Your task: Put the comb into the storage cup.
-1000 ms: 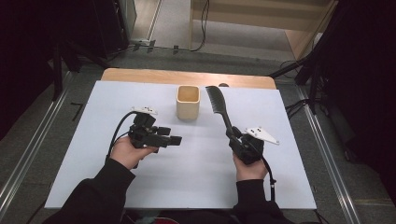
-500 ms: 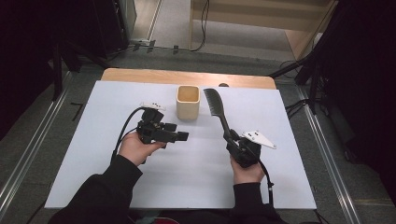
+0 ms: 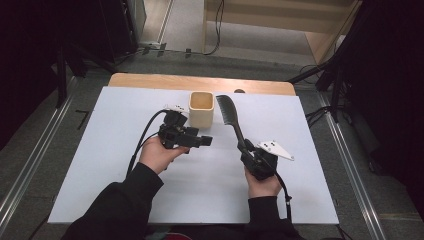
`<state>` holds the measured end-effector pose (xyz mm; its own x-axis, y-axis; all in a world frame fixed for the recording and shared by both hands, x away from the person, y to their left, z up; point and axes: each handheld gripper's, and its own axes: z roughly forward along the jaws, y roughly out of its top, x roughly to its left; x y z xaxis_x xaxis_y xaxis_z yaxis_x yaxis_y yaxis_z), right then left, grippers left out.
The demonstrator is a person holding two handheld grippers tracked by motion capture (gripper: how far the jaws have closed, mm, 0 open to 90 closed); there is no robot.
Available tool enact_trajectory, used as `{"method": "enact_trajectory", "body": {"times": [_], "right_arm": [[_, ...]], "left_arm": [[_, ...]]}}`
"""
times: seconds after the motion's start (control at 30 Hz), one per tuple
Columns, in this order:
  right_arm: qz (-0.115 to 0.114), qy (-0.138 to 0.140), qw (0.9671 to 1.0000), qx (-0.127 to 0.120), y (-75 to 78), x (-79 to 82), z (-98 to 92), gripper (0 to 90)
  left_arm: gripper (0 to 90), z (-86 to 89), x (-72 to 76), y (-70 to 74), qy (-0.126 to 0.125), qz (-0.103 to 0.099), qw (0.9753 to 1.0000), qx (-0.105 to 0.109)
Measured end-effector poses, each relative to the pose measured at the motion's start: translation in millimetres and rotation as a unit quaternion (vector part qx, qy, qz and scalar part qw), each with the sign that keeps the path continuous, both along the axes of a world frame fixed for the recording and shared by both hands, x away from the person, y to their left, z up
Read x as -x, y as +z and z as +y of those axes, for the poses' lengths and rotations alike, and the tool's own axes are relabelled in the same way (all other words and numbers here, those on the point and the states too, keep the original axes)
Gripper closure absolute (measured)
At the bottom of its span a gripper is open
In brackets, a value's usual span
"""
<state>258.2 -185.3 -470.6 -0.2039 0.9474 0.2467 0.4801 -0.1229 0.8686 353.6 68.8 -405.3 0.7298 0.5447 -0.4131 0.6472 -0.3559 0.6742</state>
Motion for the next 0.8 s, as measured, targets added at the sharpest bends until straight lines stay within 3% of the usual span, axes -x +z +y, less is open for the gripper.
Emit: {"method": "enact_trajectory", "body": {"times": [0.23,0.57,0.8], "right_arm": [[-0.004,-0.003,1.0,0.002,-0.4,-0.2,1.0,70.3],[-0.007,-0.004,1.0,-0.003,-1.2,0.0,4.1,70.3],[-0.01,-0.009,0.9999,-0.005,-2.8,0.2,4.8,70.3]], "left_arm": [[27.2,-9.9,-3.5,-1.0,0.0,0.001,1.0,0.004],[28.0,-23.4,-9.5,-4.0,0.006,0.0,1.0,-0.007],[28.0,-31.9,-14.0,-6.5,0.02,0.005,0.9998,-0.003]]}}
